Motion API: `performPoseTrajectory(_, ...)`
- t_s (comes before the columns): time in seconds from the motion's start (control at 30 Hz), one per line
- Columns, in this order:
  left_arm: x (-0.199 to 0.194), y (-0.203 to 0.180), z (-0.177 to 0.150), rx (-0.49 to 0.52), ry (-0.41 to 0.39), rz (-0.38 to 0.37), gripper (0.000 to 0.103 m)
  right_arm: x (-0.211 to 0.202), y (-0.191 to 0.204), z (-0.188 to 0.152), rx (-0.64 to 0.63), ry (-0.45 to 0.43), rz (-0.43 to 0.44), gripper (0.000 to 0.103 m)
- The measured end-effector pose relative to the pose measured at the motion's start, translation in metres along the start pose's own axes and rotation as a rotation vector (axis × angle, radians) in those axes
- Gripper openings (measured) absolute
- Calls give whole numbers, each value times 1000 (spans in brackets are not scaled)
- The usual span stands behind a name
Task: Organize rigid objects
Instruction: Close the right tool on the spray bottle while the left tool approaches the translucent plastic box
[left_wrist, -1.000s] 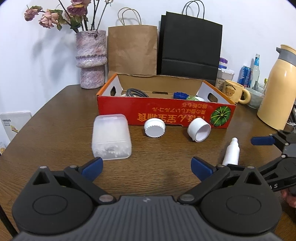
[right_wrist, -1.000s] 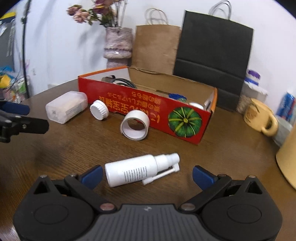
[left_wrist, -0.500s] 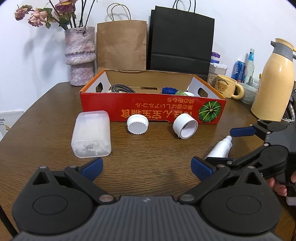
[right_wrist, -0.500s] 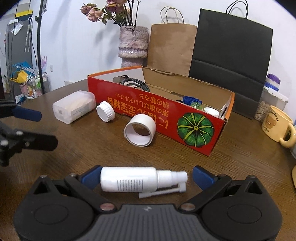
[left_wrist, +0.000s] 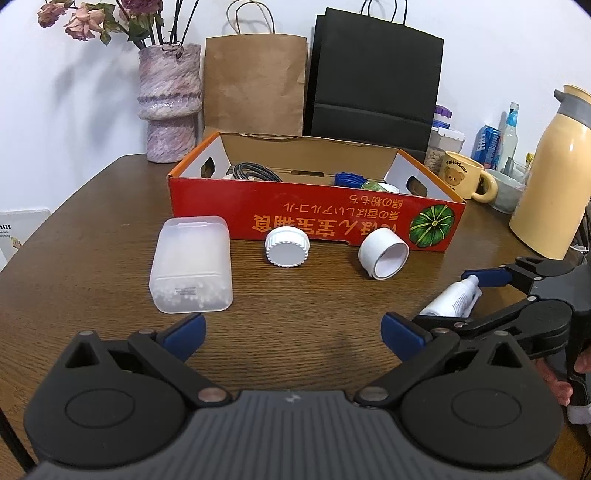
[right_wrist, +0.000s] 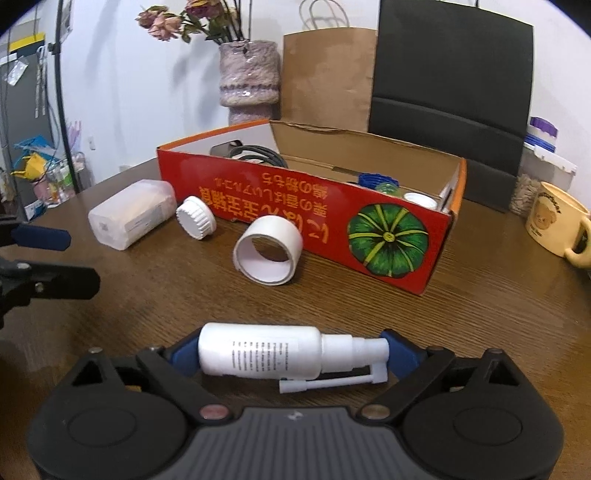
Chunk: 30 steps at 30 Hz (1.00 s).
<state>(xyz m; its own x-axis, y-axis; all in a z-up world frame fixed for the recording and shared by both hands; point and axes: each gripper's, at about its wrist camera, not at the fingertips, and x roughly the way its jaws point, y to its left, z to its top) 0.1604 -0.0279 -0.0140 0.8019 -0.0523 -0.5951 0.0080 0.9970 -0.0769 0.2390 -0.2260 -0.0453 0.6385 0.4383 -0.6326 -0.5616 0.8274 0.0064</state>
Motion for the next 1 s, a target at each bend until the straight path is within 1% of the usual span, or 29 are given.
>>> performPoseTrajectory(0.33,0,2,1,-5,0,0,103,-9,2,0,6,-49,-31,97)
performPoseTrajectory(0.73,-4,4,2,-14,-16,0,103,-30,7,4,61,-142,-64,97)
performPoseTrajectory(1.0,-5,13,10,-31,-33,33,103,-37,15,8,95,-183,-77,97)
